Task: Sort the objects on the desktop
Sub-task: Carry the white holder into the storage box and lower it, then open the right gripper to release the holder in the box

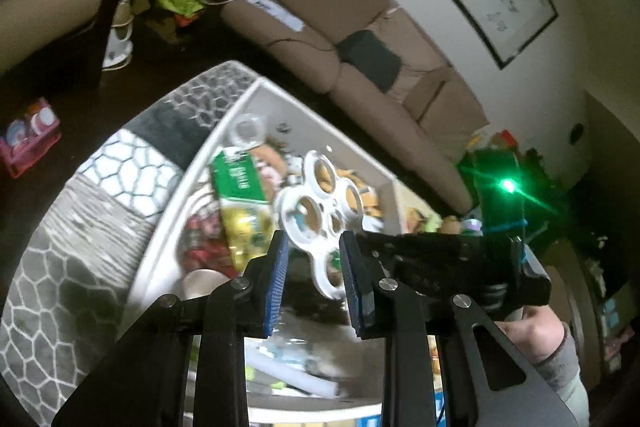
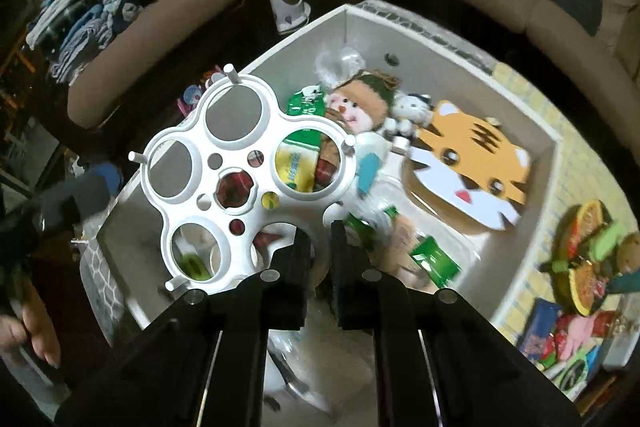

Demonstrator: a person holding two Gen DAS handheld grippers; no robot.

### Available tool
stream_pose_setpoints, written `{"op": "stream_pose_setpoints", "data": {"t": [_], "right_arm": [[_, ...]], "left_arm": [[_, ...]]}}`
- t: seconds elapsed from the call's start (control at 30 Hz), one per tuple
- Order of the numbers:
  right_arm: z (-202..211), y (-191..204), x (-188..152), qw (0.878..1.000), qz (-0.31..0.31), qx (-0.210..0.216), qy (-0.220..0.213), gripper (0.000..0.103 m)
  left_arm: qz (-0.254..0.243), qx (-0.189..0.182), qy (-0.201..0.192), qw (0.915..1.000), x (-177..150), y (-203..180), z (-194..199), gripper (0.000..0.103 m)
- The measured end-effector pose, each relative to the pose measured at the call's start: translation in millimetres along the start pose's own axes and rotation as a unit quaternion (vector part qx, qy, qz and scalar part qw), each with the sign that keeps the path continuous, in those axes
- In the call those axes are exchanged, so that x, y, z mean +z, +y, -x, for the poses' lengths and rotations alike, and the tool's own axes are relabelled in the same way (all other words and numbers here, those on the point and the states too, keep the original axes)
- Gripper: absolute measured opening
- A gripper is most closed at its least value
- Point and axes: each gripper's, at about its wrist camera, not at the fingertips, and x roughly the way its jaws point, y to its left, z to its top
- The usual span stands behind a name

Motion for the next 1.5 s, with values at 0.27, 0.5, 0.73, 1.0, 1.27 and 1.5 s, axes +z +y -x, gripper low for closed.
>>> {"op": "stream_pose_setpoints", "data": {"t": [0.27, 0.5, 0.73, 1.0, 1.27, 1.5], "right_arm": [[-75.6, -3.4, 16.7, 0.998, -0.044, 0.013, 0.04, 0.01], [-99.0, -11.7, 23.8, 0.995, -0.084, 0.02, 0.044, 0.014], [-83.8, -27.6, 11.9, 0.994, -0.107, 0.016, 0.029, 0.024], [-46.2, -26.0, -13.5, 0.996, -0.085, 0.017, 0.007, 0.047], [8.1, -25.2, -37.7, 0.997, -0.063, 0.002, -0.041, 0.087], [58.6, -53.1, -78.8, 0.995, -0.074, -0.013, -0.071, 0.103]], "left_arm": [[0.017, 0.009, 0.012, 0.9997, 4.7, 23.5, -20.1, 0.025], [0.011, 0.007, 0.028, 0.9995, 2.2, 19.5, -35.9, 0.025], [0.006, 0.033, 0.039, 0.9987, -1.2, 18.5, -42.0, 0.034], [-0.052, 0.149, 0.036, 0.9869, -5.0, -1.4, -48.3, 0.072], [-0.087, 0.185, 0.035, 0.9783, -9.3, -27.9, -42.9, 0.095], [-0.119, 0.195, 0.028, 0.9732, -17.8, -60.8, -31.6, 0.103]]}}
